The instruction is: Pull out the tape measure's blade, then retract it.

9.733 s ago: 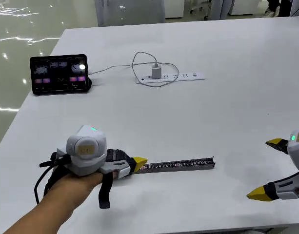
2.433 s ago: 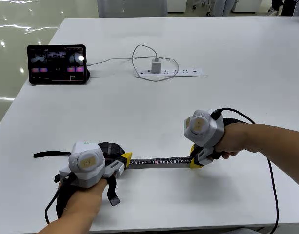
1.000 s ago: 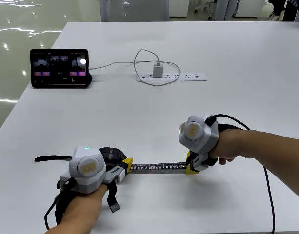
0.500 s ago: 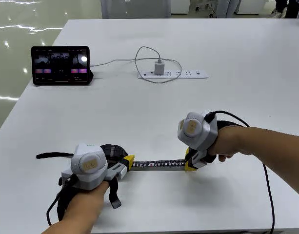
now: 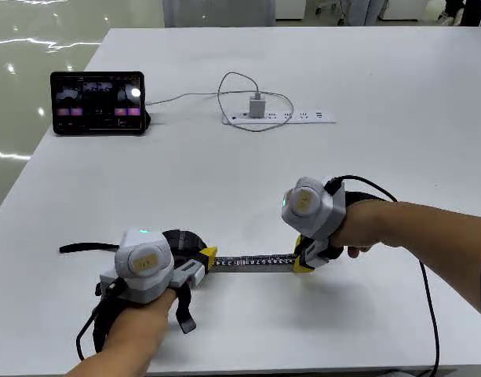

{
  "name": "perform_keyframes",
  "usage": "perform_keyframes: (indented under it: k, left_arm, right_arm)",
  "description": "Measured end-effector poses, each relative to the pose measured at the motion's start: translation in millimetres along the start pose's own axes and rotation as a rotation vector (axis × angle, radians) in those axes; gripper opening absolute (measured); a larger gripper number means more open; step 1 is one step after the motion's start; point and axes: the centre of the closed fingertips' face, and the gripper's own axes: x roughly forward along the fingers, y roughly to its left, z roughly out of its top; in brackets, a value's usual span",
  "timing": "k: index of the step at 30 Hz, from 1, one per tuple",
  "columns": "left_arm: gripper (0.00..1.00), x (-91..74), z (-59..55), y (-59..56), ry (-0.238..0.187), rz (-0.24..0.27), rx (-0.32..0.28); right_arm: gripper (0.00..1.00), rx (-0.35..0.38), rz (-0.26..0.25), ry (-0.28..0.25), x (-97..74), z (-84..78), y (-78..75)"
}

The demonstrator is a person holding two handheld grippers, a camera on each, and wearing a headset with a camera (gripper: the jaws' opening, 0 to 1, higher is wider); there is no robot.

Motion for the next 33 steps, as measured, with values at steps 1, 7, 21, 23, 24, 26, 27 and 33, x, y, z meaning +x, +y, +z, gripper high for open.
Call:
perform_keyframes:
  k: [1, 7, 21, 23, 24, 26, 27, 33]
  left_arm:
    - [0.63, 0.0, 0.0, 0.0, 0.0, 0.0, 0.0]
    - [0.63, 0.1, 0.0, 0.0, 0.0, 0.0, 0.0]
    - [0.63, 0.6, 0.2, 0.0, 0.0, 0.0, 0.0]
    - [0.63, 0.5, 0.2, 0.0, -0.001, 0.0, 0.0]
    - [0.63, 0.5, 0.2, -0.1, -0.001, 0.0, 0.0]
    - [0.63, 0.4, 0.3, -0.1, -0.001, 0.0, -0.001]
    - [0.63, 0.4, 0.2, -0.1, 0.001, 0.0, -0.001]
    - [0.63, 0.5, -0.1, -0.1, 0.001, 0.0, 0.0]
  right_arm:
    - [0.1, 0.0, 0.0, 0.0, 0.3, 0.6, 0.0]
    - [0.1, 0.001, -0.001, 0.001, 0.6, 3.1, 0.7]
    - [0.1, -0.021, 0.001, -0.009, 2.3, 7.4, 1.4]
    - [0.1, -0.016, 0.002, -0.009, 2.6, 8.0, 1.3]
    - [0.11, -0.014, 0.002, -0.009, 2.8, 8.3, 1.0]
    - [0.11, -0.024, 0.002, -0.011, 3.0, 9.3, 1.4]
    - [0.11, -0.019, 0.002, -0.013, 3.1, 9.8, 1.7]
    - [0.1, -0.013, 0.003, -0.023, 4.0, 12.2, 2.5]
